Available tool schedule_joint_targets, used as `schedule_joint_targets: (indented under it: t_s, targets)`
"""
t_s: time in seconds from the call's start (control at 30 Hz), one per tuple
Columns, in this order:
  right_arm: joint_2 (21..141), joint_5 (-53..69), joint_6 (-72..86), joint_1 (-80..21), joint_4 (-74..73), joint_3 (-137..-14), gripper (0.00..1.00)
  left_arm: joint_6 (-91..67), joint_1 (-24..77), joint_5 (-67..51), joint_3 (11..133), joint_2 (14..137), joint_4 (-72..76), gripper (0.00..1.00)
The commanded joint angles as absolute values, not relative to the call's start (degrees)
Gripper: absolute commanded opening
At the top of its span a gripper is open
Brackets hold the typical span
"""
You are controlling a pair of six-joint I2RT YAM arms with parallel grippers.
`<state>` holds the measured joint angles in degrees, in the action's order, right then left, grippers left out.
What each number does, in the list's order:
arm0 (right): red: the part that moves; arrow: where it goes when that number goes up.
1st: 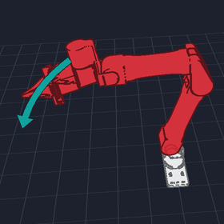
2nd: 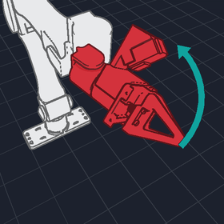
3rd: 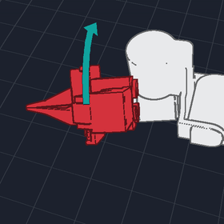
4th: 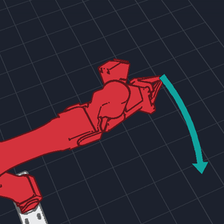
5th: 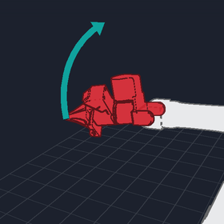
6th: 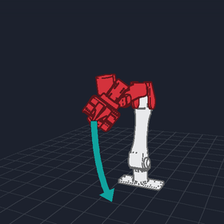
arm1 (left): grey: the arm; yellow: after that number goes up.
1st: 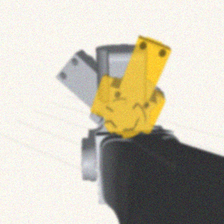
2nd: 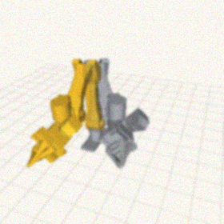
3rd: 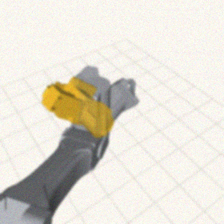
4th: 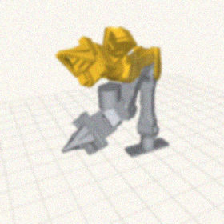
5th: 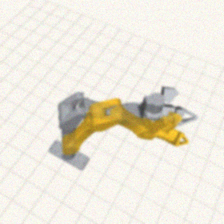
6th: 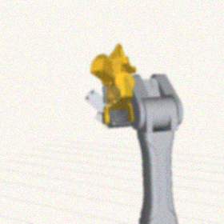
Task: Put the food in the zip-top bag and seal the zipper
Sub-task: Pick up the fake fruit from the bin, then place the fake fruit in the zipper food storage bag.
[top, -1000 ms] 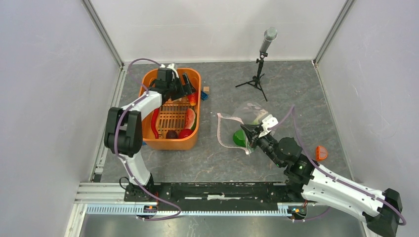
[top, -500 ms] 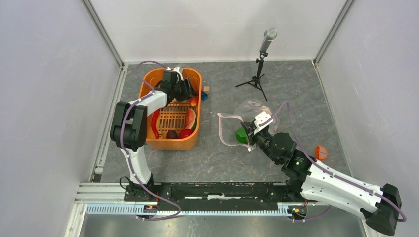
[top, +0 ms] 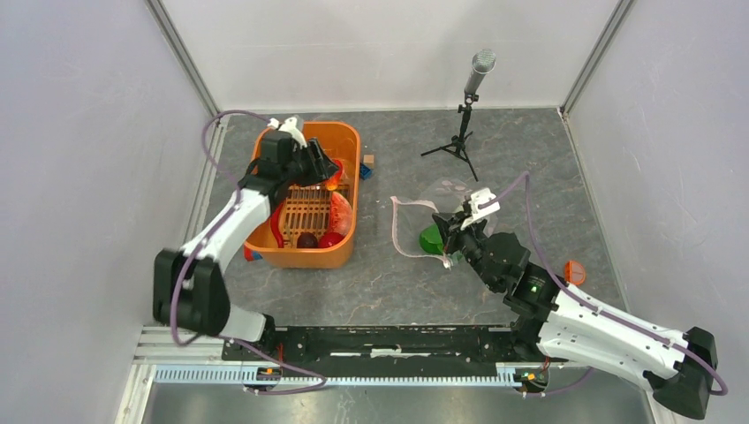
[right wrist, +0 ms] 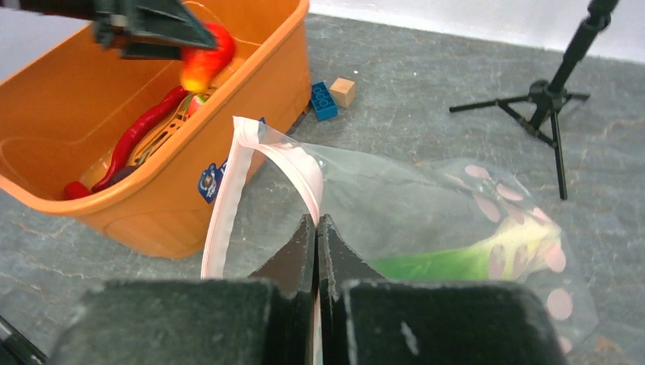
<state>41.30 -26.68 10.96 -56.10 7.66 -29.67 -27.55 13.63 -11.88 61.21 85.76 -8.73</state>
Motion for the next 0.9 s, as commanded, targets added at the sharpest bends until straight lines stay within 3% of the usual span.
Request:
schedule_joint_targets:
  t_s: [0.0, 0.23, 0.53, 0.63, 0.87]
  targets:
    - [41.92, -32.69, 22.87, -55.99, 3.53, -32.23, 0.00, -27.12, 13.89, -11.22, 55.49, 72.13, -12.22, 0.45]
    - [41.64, -29.64, 28.61, -55.99, 1.41, -32.42, 0.00, -25.02, 13.89, -12.07, 53.66, 60.67, -18.61, 0.48]
    - [37.61, -28.29, 28.89, -56.00, 3.37, -29.27, 0.00, -30.19, 14.89, -34.96, 48.24, 49.72, -11.04, 0.48]
    - [38.56, -26.45, 27.68, -55.99, 5.30, -29.28, 0.00, -31.43, 19.77, -37.38, 47.73, 47.29, -9.93, 0.47]
    - [41.41, -24.09, 28.05, -55.99, 11.86, -28.73, 0.00, -31.39, 36.69, -30.09, 47.84, 49.07, -8.67, 0.47]
